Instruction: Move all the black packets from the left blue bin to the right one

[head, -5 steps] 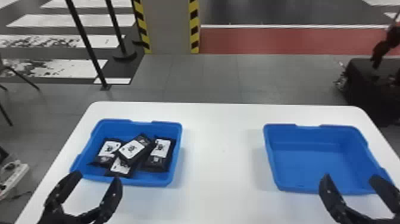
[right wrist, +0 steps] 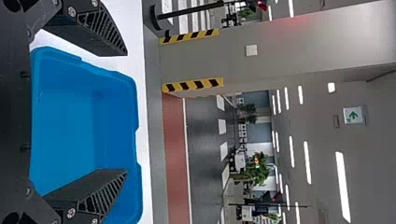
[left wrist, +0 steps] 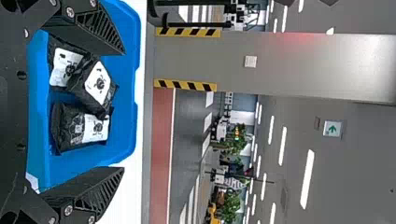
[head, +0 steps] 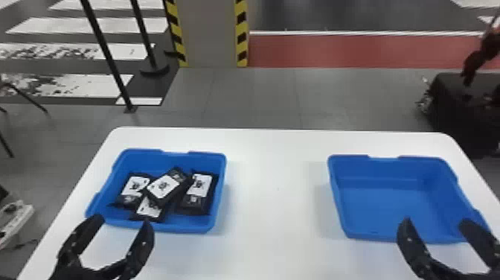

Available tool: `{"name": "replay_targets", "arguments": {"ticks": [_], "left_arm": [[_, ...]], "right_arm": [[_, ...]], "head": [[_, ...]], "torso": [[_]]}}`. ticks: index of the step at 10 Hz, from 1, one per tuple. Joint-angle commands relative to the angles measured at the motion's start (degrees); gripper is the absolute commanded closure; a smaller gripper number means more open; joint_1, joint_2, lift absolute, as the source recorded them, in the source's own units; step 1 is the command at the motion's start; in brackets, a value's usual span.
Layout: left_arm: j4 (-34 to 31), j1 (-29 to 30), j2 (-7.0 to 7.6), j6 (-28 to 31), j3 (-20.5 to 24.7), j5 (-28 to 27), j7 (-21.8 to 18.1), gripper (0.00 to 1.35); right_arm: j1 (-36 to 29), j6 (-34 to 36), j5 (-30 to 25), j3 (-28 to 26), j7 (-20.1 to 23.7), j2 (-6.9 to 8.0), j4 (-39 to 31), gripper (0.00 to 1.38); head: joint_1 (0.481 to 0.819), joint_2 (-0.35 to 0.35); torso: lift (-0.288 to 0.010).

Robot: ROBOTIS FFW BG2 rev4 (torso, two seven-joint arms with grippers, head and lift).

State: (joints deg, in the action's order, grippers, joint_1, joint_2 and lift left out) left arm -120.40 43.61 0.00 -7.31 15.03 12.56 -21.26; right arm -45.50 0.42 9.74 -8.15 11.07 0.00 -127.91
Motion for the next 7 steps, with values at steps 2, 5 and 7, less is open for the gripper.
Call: {"name": "replay_targets", "arguments": {"ticks": [2,5,7], "left_arm": [[0.37,-0.02,-0.15,0.84,0.0,0.01,-0.01,0.15],[1.22,-2.7,0.09,6.47,0.0,-1.48,-0.45,0.16],[1.36,-6.07,1.93,10.26,0.35,-3.33,-0.54,0.17]], "right_arm": [[0.08,-0.14,0.19,0.06,0.0,0.05,0.29,0.13],[0.08,-0.28,0.37,0.06,0.09,0.05,0.43,0.13],[0.08,-0.28,0.46,0.06,0.0,0.05,0.57,0.13]], "head": [[0.695,0.055],[0.695,0.056],[0.695,0.049]], "torso": [[-0.11],[-0.11],[-0.11]]}}
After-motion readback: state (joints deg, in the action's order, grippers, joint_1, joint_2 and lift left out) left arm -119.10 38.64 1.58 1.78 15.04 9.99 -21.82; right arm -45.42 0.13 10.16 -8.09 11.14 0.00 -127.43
